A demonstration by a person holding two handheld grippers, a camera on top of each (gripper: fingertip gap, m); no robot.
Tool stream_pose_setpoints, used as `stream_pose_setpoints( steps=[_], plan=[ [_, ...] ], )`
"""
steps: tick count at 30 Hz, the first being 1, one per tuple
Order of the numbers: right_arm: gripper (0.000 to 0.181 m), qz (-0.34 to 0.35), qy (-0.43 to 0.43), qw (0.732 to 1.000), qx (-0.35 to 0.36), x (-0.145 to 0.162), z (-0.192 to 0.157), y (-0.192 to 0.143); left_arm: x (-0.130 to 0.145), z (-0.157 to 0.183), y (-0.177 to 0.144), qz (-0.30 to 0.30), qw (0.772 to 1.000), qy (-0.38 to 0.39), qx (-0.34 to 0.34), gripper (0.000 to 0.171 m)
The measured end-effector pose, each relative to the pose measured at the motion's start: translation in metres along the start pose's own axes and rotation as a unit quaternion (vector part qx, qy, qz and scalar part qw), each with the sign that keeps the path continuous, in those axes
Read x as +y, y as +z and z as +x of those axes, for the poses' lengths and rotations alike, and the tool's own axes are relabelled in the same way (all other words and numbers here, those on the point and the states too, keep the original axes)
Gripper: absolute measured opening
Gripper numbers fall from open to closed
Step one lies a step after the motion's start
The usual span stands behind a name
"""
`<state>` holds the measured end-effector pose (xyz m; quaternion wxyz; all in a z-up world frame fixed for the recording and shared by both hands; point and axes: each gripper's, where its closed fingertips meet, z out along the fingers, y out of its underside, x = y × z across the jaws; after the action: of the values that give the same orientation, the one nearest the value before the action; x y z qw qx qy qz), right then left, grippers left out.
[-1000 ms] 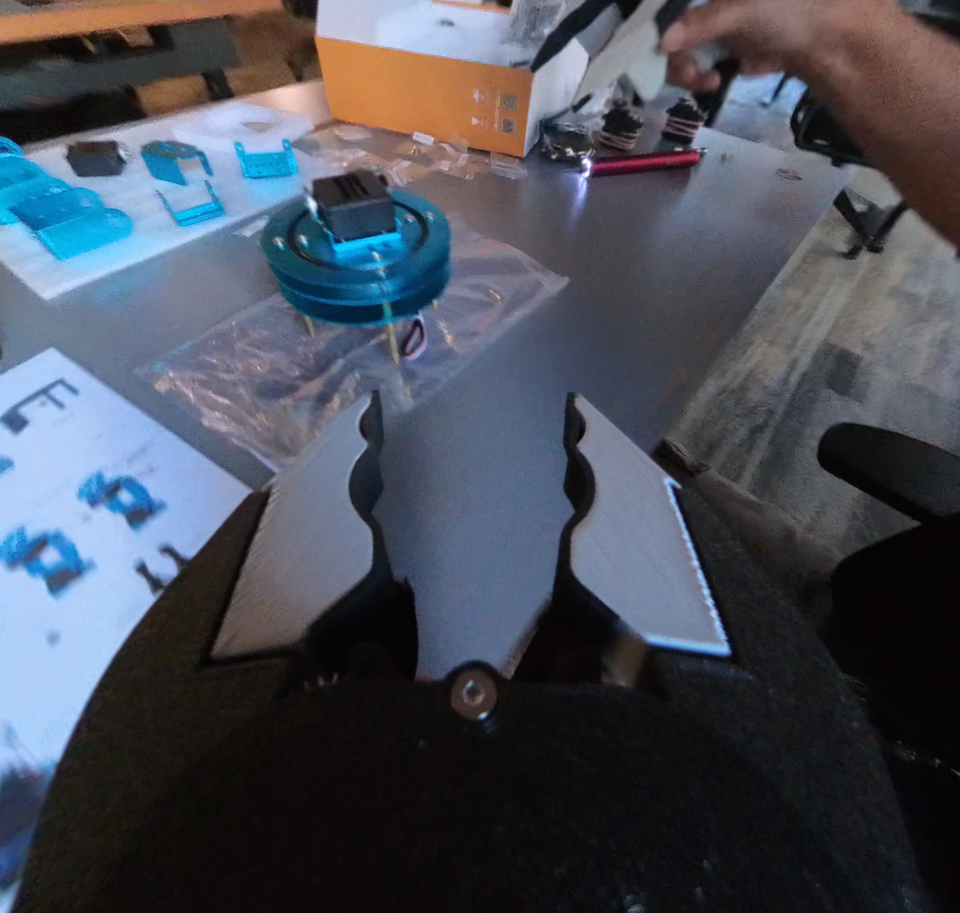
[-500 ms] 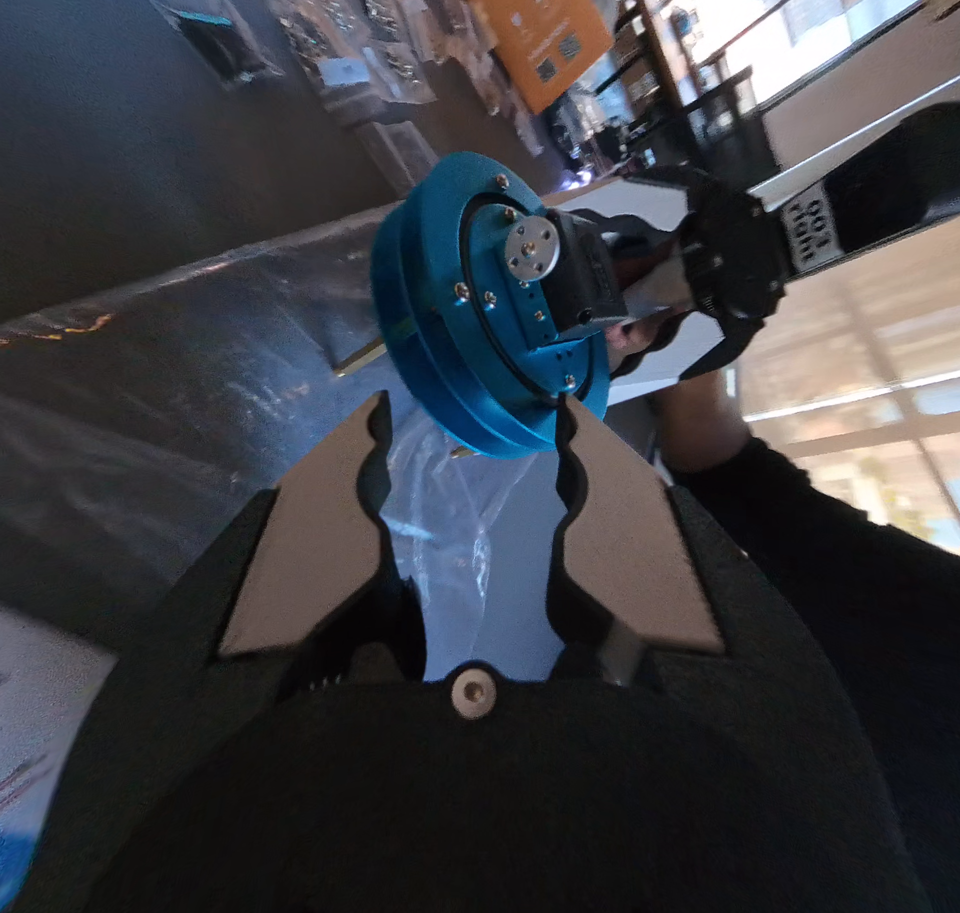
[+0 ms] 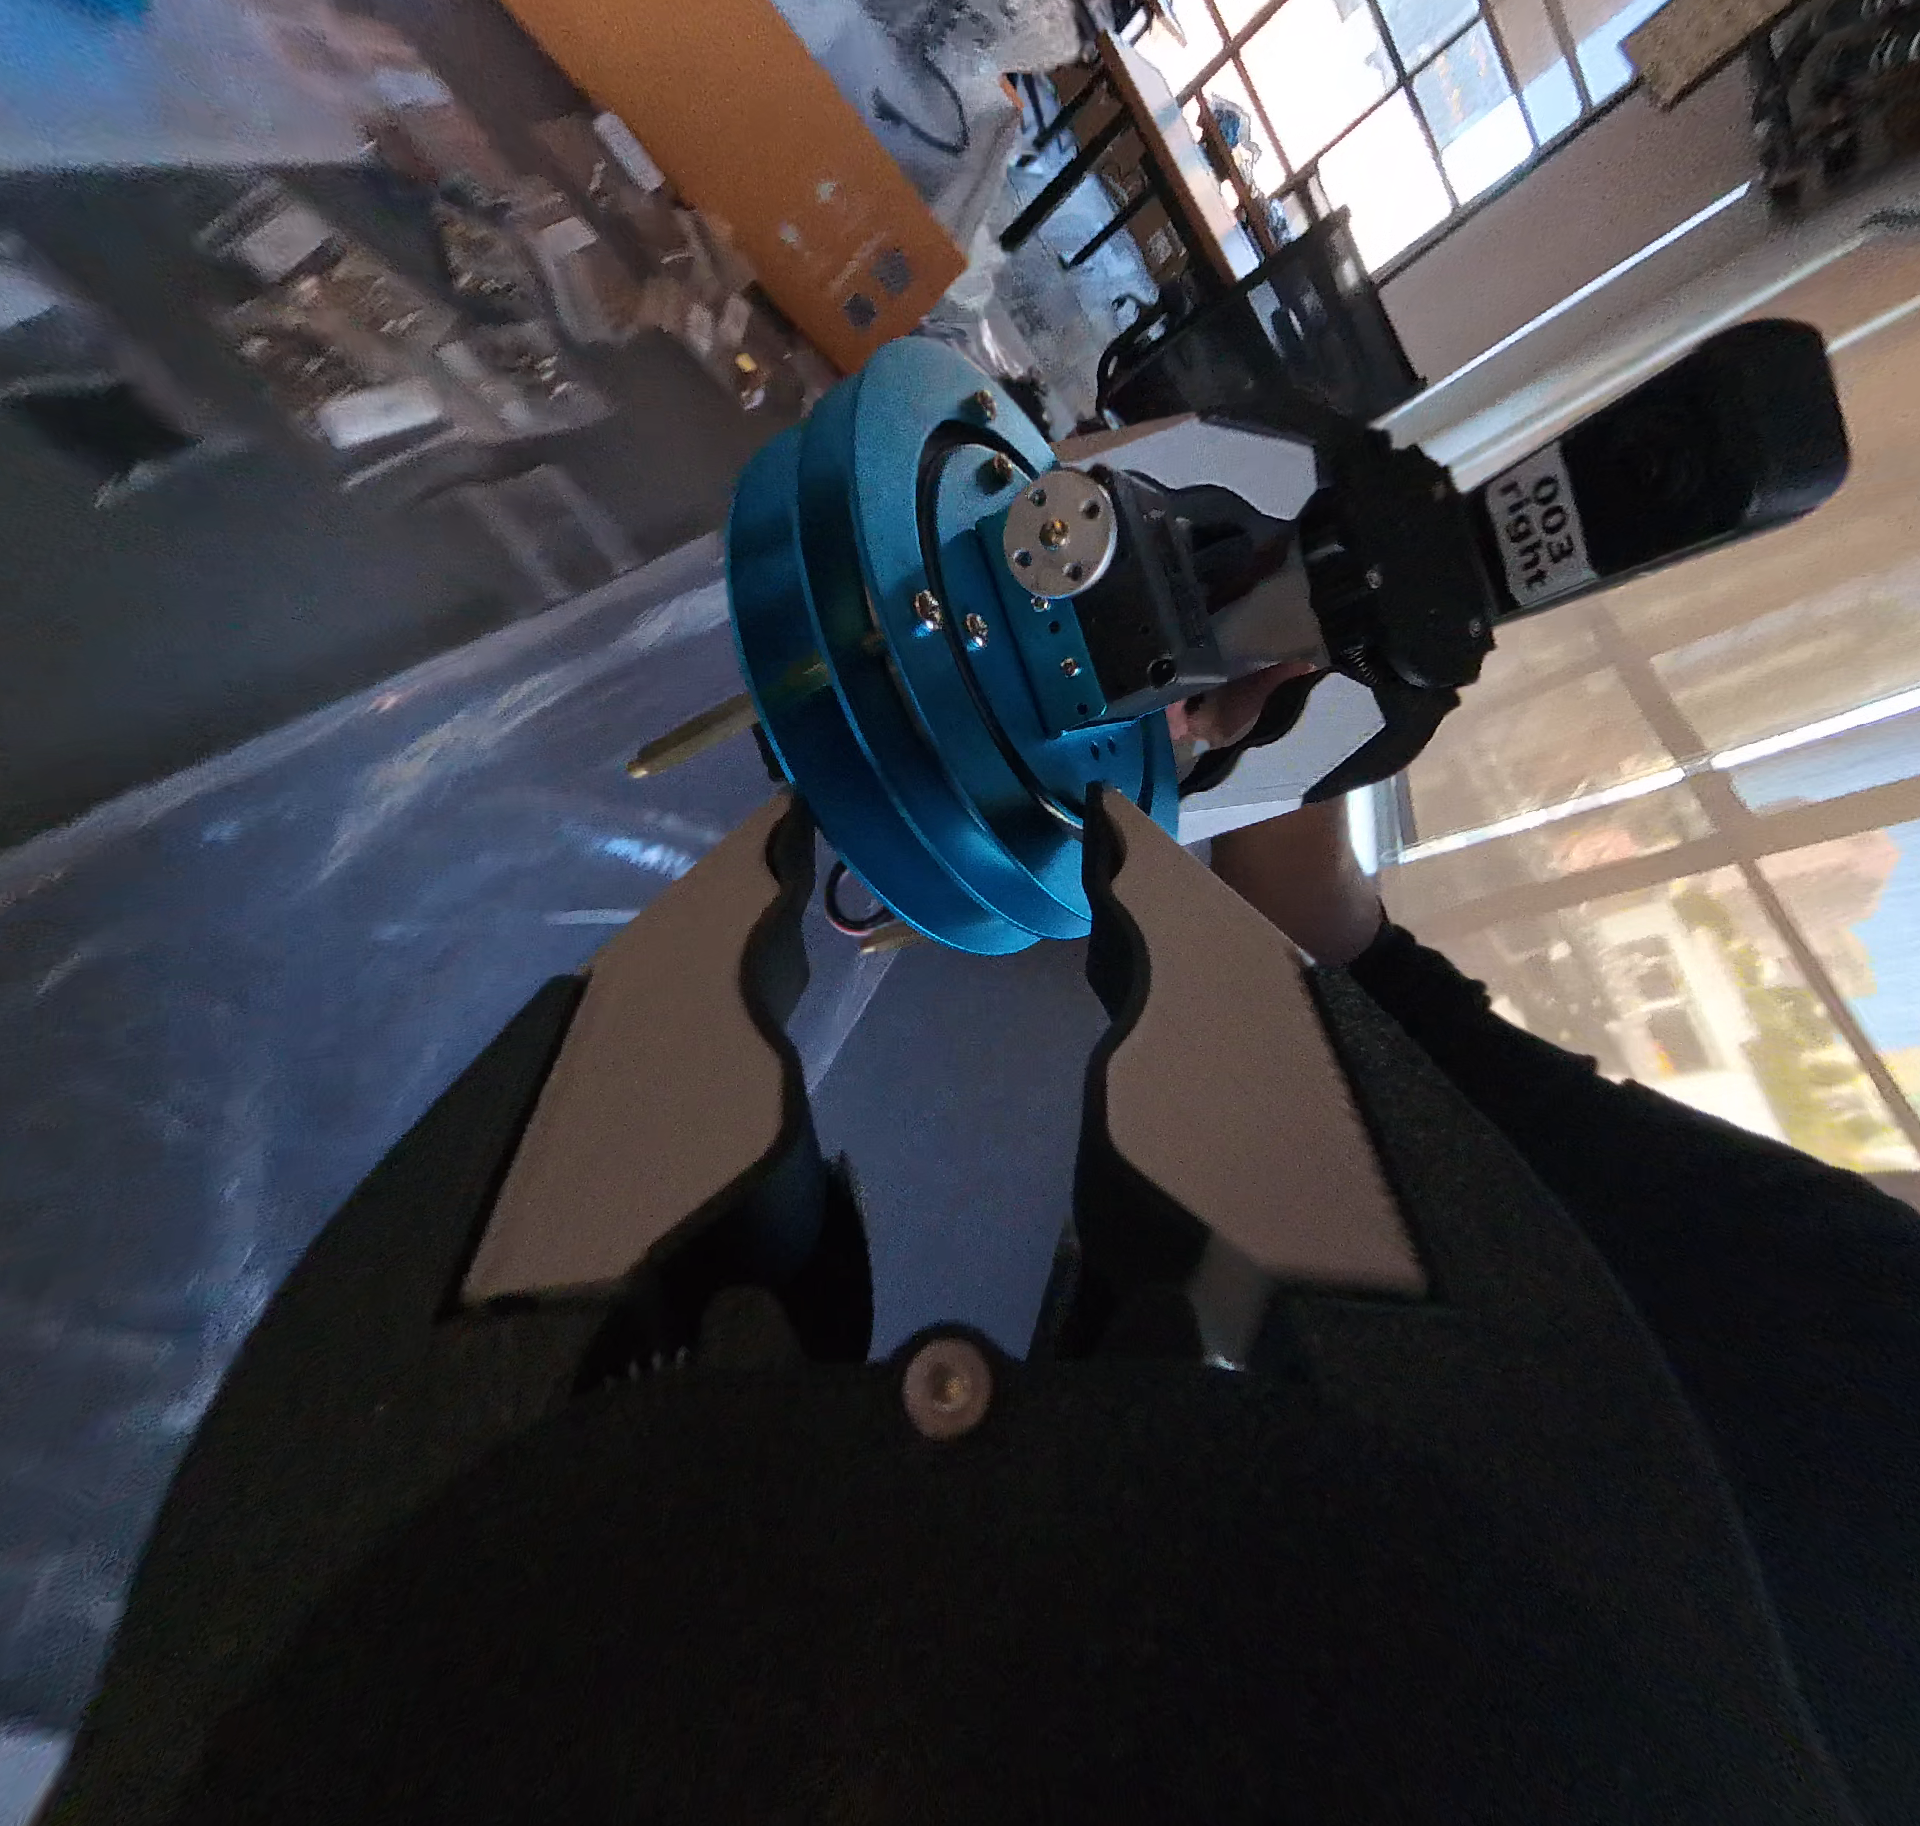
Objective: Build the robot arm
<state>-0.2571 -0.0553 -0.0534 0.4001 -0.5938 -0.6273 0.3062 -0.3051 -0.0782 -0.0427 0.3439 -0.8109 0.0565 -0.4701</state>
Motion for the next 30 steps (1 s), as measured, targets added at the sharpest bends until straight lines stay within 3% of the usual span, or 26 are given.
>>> stream_pose_setpoints(
  steps=[4,9,13,16,21,30],
  plan=[
    [0.095,-0.022,0.003,0.998,0.055,0.012,0.028,-0.061,-0.022,0.037,0.053,-0.032,0.999,0.034,0.018,0.051],
    [0.095,-0.049,0.068,0.991,0.103,0.075,0.056,-0.125,-0.019,0.055,0.146,-0.086,0.994,0.032,0.058,0.049],
    [0.095,-0.064,0.110,0.985,0.113,0.126,0.065,-0.145,-0.003,0.046,0.197,-0.115,0.991,0.015,0.065,0.050],
    [0.095,-0.064,0.134,0.983,0.105,0.147,0.066,-0.143,0.006,0.036,0.211,-0.129,0.989,0.003,0.067,0.051],
    [0.095,-0.060,0.137,0.985,0.082,0.147,0.060,-0.116,0.010,0.018,0.190,-0.128,0.991,0.007,0.036,0.051],
    [0.094,-0.072,0.097,0.993,0.015,0.084,0.015,-0.007,0.022,-0.035,0.066,-0.096,0.995,-0.036,-0.021,0.051]
  ],
)
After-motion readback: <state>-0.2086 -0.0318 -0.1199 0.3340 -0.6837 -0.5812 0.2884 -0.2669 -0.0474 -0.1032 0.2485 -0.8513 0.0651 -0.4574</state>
